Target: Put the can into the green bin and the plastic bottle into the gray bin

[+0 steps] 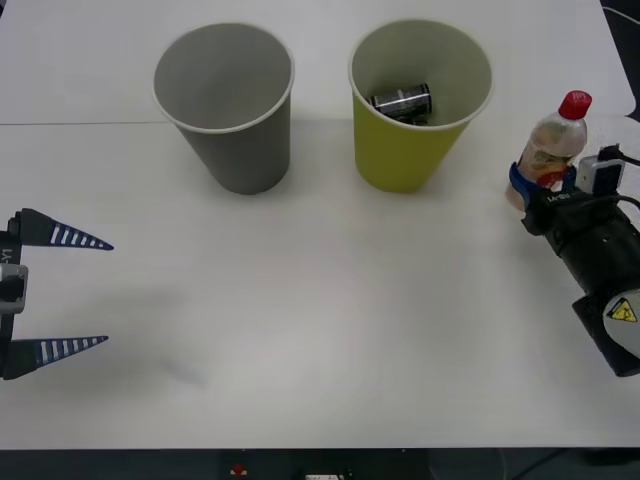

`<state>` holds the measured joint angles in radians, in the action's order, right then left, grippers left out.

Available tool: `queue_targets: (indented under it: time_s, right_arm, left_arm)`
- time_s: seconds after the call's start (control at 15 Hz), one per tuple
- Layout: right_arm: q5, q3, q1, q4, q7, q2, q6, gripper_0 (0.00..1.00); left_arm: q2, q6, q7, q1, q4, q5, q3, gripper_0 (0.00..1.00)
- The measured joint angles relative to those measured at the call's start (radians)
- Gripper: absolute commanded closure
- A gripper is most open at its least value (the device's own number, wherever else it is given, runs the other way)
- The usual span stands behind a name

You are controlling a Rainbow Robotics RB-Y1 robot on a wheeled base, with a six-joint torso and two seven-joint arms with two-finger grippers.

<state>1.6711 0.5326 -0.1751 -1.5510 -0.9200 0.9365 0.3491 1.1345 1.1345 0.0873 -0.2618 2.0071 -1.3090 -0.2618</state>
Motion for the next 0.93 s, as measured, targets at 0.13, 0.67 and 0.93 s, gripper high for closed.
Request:
queue_targets:
  time_s: [0.13, 0.67, 0.93]
  right_arm:
    - [0.053, -0.149, 0.097, -0.093, 0.003, 0.008, -0.150, 1.00]
    - [0.105, -0.601, 0.253, -0.352, 0.007, -0.011, -0.817, 1.00]
    - [0.033, -0.763, 0.253, -0.418, -0.038, -0.046, -1.091, 1.00]
  left_arm:
    - [0.000, 0.000, 0.000, 0.000, 0.000, 0.000, 0.000, 0.00]
    - [0.000, 0.000, 0.000, 0.000, 0.000, 0.000, 0.000, 0.00]
    - [0.000, 0.000, 0.000, 0.000, 0.000, 0.000, 0.000, 0.00]
